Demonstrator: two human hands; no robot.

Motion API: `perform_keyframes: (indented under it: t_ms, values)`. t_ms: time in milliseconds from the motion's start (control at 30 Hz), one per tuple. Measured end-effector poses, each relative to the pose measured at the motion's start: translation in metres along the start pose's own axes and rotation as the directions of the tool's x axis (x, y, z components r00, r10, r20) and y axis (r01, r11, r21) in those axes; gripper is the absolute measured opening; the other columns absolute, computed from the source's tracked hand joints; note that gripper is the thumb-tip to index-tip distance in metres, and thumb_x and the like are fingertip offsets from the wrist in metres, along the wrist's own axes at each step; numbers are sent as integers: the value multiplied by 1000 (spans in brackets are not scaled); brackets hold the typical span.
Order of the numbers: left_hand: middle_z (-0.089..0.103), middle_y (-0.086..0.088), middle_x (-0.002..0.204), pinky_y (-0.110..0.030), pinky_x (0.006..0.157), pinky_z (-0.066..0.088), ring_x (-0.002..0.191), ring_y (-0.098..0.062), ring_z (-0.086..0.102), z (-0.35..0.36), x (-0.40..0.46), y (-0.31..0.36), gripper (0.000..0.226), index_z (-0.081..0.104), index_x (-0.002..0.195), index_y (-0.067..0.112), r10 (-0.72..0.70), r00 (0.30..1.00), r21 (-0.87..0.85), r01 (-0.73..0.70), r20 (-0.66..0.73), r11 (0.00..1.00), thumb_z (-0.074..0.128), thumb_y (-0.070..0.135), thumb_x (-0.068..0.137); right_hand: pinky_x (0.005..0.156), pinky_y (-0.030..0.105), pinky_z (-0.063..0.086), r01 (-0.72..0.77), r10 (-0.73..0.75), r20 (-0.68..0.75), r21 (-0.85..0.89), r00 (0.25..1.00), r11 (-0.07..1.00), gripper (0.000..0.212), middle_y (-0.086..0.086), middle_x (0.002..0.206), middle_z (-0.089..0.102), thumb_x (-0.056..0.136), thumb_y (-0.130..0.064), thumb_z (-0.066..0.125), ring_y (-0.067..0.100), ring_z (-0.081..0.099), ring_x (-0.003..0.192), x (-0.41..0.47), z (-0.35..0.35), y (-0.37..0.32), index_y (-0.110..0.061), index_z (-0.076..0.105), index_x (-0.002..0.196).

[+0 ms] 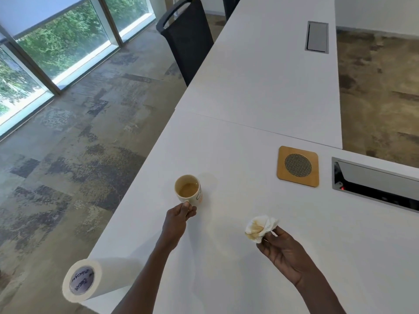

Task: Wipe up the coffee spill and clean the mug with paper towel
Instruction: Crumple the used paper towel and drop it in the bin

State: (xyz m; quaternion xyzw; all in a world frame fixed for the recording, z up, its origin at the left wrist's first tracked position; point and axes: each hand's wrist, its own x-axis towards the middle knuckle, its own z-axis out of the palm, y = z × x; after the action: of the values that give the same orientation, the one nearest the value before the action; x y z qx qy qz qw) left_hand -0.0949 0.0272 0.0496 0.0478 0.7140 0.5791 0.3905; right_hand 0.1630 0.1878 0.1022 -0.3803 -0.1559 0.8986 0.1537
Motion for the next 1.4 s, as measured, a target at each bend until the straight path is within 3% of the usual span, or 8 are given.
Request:
perform_keyframes:
  t_ms: [333, 500, 600, 800, 933, 1067, 1267, 1400]
  values:
    - [77, -13, 101, -41, 104, 53, 104, -25, 74, 9, -4, -8, 35, 73, 90, 6, -1, 998, 17, 2, -57, 1000, 47, 20, 108, 77, 35, 60, 1, 1, 30, -72, 1000, 997, 30, 18, 110, 71, 80, 2, 58, 28, 72, 95, -6, 9, -7, -2, 75, 105]
    - [77, -13, 103, -41, 100, 55, 97, -23, 76, 16, -22, -12, 31, 63, 119, 3, -87, 975, -140, 59, -206, 988, 58, 29, 103, 78, 33, 59, 69, -65, 74, -44, 995, 997, 27, 14, 109, 71, 85, -1, 56, 25, 72, 95, -17, 18, -7, -3, 74, 105]
    - [78, -11, 99, -39, 95, 57, 91, -24, 77, 27, -48, -18, 30, 66, 117, 3, -136, 955, -133, 104, -262, 986, 66, 27, 98, 78, 33, 59, 100, -101, 80, 17, 992, 995, 28, 13, 111, 71, 85, -1, 57, 25, 71, 96, -21, 24, -5, -4, 73, 107]
    - [79, -5, 93, -23, 76, 59, 85, -16, 72, 65, -102, -4, 18, 78, 108, 25, -12, 990, -23, 16, 141, 1000, 76, 20, 90, 83, 33, 58, 113, -119, 127, 53, 985, 992, 39, 12, 118, 68, 84, -3, 62, 25, 68, 104, -26, 40, 7, -7, 66, 123]
    - [78, -1, 113, -22, 84, 55, 94, -7, 67, 86, -118, 22, 26, 76, 119, 30, 104, 923, -96, -74, 371, 993, 71, 26, 93, 83, 34, 58, 165, -170, 80, 66, 982, 984, 23, 19, 113, 69, 83, -6, 64, 29, 69, 104, -27, 51, 15, -3, 74, 104]
    - [76, -4, 115, -30, 89, 54, 96, -11, 61, 91, -127, 31, 27, 75, 121, 29, 165, 916, -106, -135, 367, 985, 68, 24, 96, 79, 33, 59, 219, -220, 52, 26, 974, 975, 19, 22, 109, 70, 88, -3, 59, 30, 70, 99, -34, 57, 16, -1, 74, 98]
    - [79, -7, 107, -24, 87, 55, 96, -13, 68, 95, -134, 47, 18, 80, 109, 20, 209, 931, -170, -163, 299, 972, 72, 23, 93, 84, 33, 58, 322, -323, 17, -147, 946, 935, 21, 25, 110, 70, 88, 6, 54, 31, 69, 101, -40, 65, 17, 5, 72, 99]
    - [80, -8, 108, -23, 88, 56, 101, -14, 73, 94, -136, 56, 17, 81, 107, 15, 242, 929, -237, -178, 281, 955, 73, 15, 92, 89, 42, 53, 439, -502, 22, -519, 864, 733, 17, 27, 98, 70, 74, -10, 70, 28, 67, 90, -45, 76, 12, -3, 74, 89]
